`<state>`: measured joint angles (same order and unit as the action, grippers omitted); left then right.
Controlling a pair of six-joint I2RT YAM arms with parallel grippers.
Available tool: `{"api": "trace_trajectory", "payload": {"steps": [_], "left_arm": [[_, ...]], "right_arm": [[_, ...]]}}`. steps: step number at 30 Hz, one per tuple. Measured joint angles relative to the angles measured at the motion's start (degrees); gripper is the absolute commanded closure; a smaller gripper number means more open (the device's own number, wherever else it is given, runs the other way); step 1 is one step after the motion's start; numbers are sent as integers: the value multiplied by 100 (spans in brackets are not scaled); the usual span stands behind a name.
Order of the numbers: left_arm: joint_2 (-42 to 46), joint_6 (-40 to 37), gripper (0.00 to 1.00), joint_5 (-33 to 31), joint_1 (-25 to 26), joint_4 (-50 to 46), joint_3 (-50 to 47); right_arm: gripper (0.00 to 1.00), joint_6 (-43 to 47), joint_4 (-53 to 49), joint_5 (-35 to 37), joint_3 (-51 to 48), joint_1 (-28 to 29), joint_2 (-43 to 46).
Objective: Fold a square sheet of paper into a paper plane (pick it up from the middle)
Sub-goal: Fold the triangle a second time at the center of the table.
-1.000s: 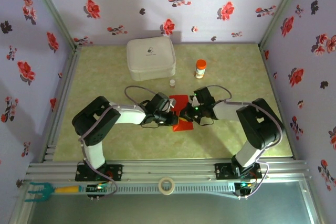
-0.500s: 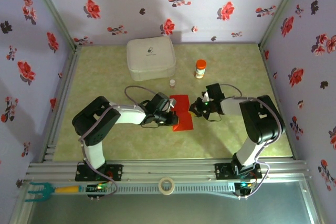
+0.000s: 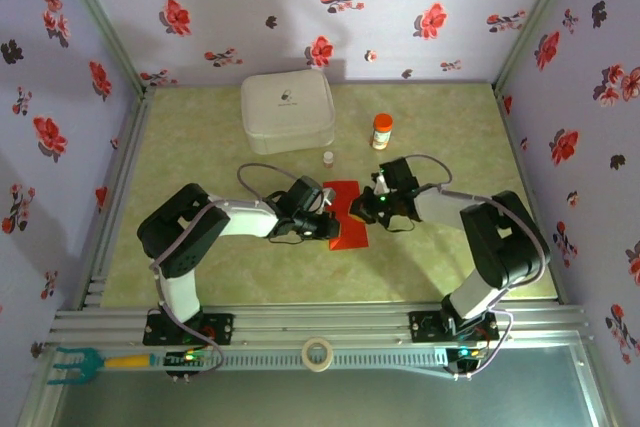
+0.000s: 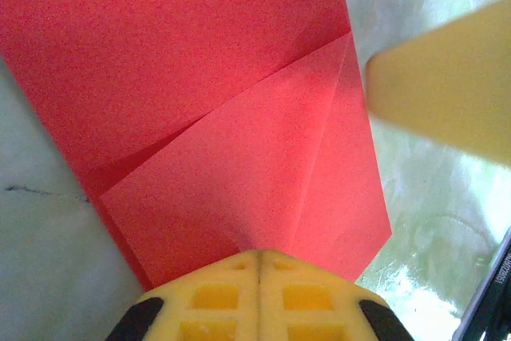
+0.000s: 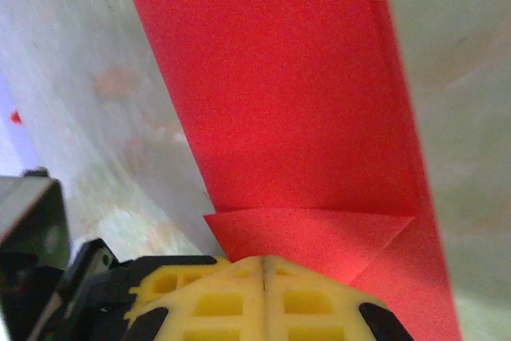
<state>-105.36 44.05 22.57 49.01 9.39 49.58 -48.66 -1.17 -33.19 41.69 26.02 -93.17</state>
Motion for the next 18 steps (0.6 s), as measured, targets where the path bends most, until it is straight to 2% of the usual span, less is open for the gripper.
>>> {"api": "trace_trajectory", "payload": {"steps": [6,12,18], "left_arm": [[11,-42,100,-13,0,-240,118],[223,-107,91,-144,11,-780,258],[544,-111,96,-131,96,-1012,507]], "right_arm": [[100,-85,70,-9,-44,42,-382],[100,-105,221,-4,-92,46,-393],[100,-120,282,2,-114,46,-393]]}}
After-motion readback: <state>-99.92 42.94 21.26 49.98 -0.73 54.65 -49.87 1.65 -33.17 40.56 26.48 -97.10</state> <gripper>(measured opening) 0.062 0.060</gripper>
